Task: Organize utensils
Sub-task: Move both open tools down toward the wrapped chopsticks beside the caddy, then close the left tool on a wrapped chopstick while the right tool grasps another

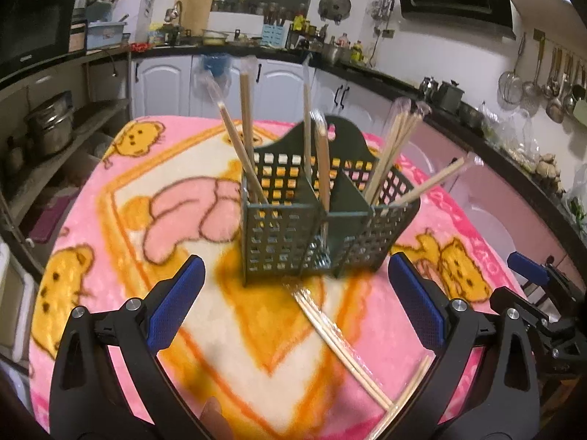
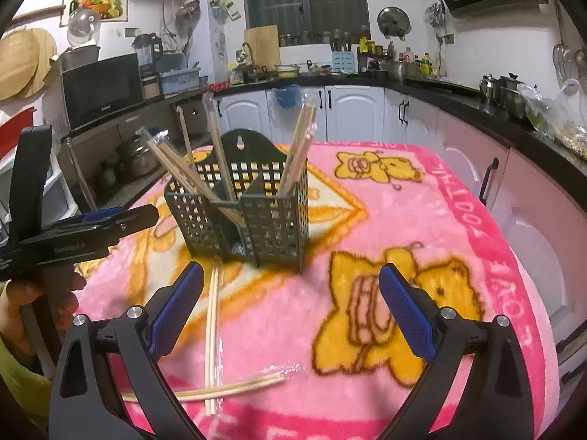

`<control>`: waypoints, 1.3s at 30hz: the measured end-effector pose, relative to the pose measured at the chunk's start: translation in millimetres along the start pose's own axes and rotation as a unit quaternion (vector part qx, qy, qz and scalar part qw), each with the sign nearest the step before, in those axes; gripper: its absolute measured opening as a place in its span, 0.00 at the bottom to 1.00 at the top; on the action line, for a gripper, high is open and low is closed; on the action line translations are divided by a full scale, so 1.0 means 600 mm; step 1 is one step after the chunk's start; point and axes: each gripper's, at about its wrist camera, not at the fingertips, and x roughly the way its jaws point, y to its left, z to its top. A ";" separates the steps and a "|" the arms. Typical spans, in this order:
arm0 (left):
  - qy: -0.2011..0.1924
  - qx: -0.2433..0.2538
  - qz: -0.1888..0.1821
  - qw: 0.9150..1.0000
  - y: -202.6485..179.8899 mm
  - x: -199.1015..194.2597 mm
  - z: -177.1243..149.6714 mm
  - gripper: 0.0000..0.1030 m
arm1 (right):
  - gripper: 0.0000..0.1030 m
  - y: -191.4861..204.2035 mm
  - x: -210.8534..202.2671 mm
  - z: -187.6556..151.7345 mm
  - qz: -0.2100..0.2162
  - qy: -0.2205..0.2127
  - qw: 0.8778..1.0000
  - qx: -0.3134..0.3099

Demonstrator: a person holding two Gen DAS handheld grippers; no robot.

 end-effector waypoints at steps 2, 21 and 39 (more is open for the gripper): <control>0.006 0.003 -0.001 1.000 -0.005 0.007 -0.005 0.90 | 0.91 0.002 0.002 -0.010 -0.004 0.005 1.000 0.000; 0.095 -0.025 -0.024 0.995 -0.008 0.107 -0.051 0.78 | 0.78 -0.011 0.043 -0.100 0.022 0.104 0.994 0.028; 0.122 -0.087 -0.011 0.989 0.031 0.171 -0.054 0.45 | 0.08 -0.034 0.102 -0.124 0.068 0.143 0.981 0.111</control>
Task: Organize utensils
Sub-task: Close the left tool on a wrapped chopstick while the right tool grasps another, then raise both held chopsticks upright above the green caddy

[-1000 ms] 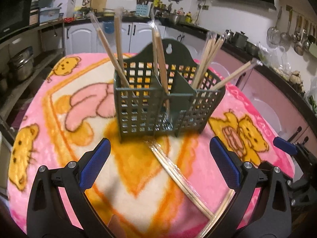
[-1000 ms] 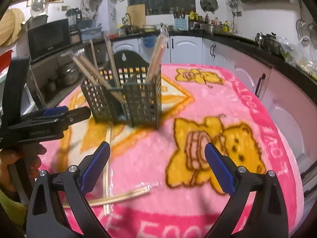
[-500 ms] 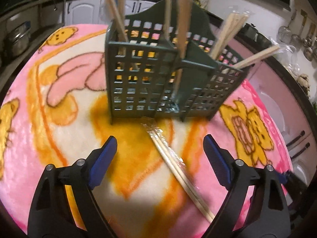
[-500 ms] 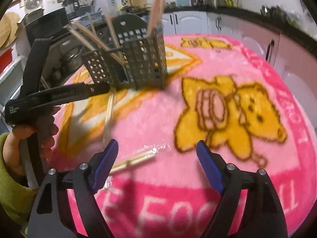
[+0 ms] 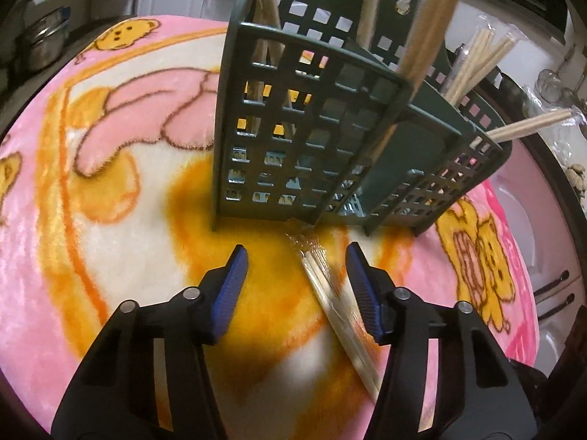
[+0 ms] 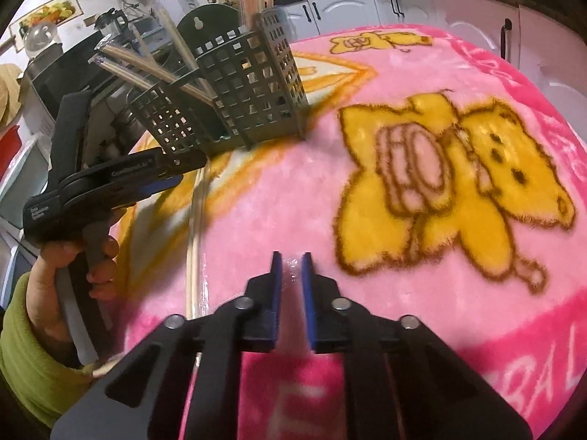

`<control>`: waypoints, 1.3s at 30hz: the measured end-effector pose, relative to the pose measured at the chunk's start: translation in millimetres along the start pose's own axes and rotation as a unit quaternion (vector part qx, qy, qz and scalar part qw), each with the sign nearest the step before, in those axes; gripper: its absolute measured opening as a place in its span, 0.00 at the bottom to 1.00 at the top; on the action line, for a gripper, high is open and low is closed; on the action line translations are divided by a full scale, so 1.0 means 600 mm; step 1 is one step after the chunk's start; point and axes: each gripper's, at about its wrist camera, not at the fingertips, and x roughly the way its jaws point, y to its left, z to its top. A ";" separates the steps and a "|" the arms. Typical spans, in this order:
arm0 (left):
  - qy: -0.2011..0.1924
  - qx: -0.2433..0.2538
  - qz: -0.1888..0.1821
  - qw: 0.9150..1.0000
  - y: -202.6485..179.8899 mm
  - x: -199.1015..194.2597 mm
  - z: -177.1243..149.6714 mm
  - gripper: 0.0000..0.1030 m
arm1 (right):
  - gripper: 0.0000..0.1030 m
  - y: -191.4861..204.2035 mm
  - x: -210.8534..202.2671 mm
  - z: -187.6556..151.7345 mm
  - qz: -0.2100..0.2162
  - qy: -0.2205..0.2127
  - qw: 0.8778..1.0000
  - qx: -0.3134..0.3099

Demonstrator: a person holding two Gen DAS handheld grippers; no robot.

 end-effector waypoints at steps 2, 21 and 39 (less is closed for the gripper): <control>0.000 -0.006 0.000 1.000 0.001 0.004 0.003 0.43 | 0.06 0.000 0.001 0.004 0.003 -0.005 1.000 -0.002; 0.003 -0.020 0.001 1.000 0.022 0.014 0.014 0.00 | 0.05 0.025 -0.052 0.095 0.007 -0.079 0.995 -0.058; -0.112 0.072 -0.056 0.990 -0.079 -0.156 0.067 0.00 | 0.04 0.098 -0.126 0.176 0.023 -0.162 0.976 -0.140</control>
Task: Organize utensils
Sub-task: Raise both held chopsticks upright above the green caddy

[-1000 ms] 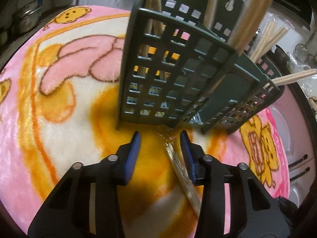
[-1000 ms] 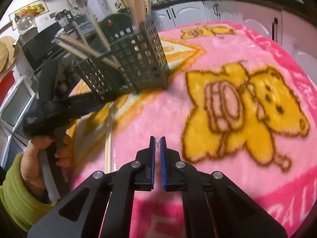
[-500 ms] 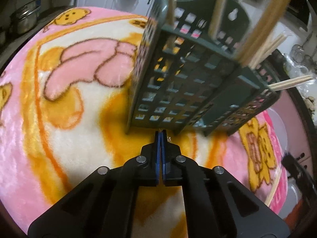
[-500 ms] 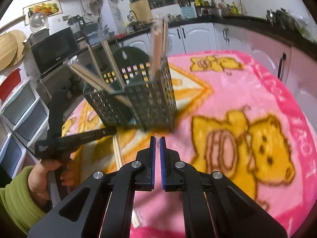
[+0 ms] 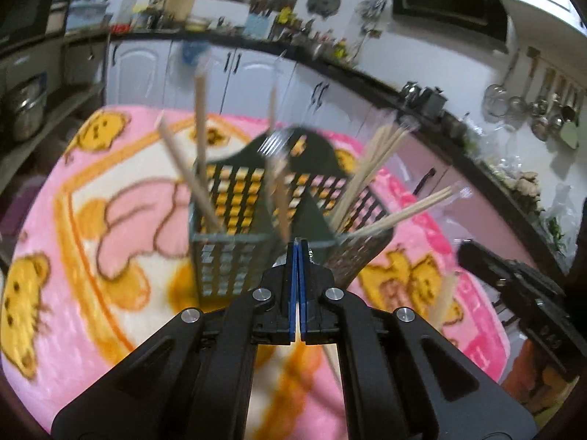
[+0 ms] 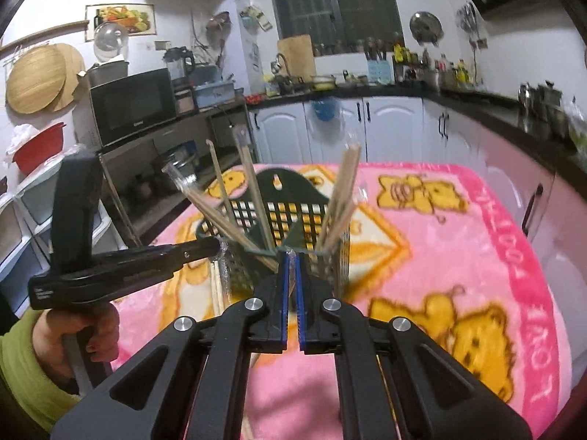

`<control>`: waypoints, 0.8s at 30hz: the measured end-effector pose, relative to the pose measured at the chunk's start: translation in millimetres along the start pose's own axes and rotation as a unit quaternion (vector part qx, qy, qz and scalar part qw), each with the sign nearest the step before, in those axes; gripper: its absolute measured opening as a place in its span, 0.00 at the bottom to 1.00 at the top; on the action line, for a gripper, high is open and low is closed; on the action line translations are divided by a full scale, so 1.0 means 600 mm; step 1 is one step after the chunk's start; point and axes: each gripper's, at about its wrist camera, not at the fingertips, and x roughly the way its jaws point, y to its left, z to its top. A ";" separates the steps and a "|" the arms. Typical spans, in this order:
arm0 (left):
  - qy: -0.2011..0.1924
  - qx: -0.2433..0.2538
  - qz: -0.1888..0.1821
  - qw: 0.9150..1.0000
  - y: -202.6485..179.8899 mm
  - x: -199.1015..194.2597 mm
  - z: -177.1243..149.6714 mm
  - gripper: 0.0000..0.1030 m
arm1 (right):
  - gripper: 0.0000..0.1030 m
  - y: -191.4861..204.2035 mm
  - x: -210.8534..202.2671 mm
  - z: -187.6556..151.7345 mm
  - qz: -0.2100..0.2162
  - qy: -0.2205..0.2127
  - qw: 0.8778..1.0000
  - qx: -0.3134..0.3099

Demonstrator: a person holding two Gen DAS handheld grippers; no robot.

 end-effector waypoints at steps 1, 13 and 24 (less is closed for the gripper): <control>-0.004 0.004 -0.001 1.000 -0.005 -0.004 0.005 0.00 | 0.03 0.003 -0.002 0.006 -0.001 -0.005 1.000 -0.003; -0.046 0.035 -0.027 0.998 -0.038 -0.049 0.051 0.00 | 0.03 0.018 -0.021 0.060 -0.005 -0.046 0.999 -0.025; -0.081 0.048 -0.037 0.995 -0.060 -0.084 0.097 0.00 | 0.03 0.029 -0.045 0.103 -0.011 -0.078 0.996 -0.041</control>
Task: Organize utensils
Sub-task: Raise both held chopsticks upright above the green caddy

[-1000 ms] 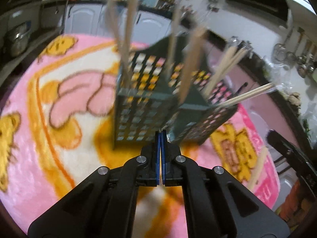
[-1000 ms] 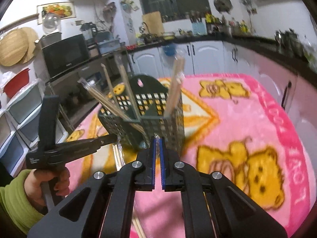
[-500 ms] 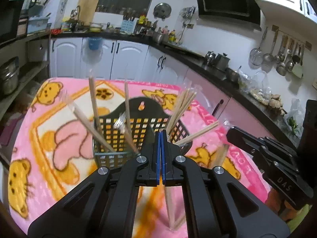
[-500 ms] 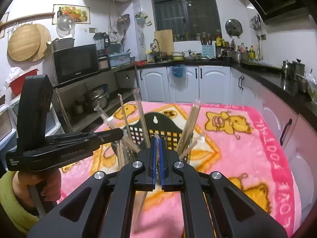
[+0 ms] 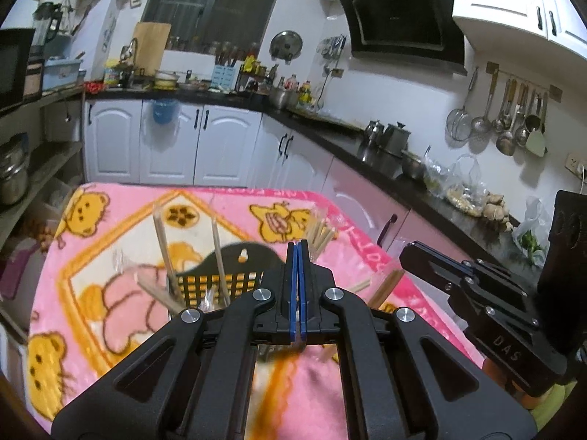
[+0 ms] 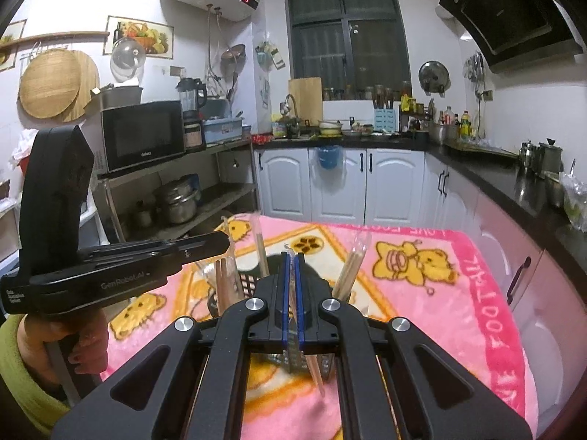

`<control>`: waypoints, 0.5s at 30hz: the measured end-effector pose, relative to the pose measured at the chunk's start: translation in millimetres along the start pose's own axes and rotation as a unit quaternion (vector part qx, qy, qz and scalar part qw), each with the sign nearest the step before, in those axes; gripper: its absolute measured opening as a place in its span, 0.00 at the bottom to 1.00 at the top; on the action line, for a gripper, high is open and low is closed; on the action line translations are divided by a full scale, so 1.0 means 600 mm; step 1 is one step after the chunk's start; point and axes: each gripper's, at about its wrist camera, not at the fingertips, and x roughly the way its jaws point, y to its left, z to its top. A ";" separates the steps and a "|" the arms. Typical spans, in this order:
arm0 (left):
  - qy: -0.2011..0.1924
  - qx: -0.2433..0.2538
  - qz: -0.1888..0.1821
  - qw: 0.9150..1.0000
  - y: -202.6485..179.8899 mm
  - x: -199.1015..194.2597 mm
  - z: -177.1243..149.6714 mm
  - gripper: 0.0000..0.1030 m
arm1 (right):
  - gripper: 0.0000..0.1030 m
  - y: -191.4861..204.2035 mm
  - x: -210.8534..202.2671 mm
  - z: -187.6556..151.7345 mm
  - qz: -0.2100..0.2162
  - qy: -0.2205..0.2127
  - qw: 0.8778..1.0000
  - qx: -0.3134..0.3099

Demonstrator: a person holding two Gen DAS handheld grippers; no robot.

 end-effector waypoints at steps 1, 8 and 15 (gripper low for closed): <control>-0.005 0.003 0.001 1.000 -0.003 -0.004 0.008 0.00 | 0.03 0.001 -0.002 0.004 0.000 -0.003 1.000 -0.001; -0.032 0.014 -0.003 0.999 -0.017 -0.021 0.046 0.00 | 0.03 0.020 -0.010 0.040 0.010 -0.029 0.999 -0.013; -0.052 0.026 -0.002 0.998 -0.028 -0.032 0.081 0.00 | 0.03 0.027 -0.005 0.079 0.011 -0.051 0.998 -0.022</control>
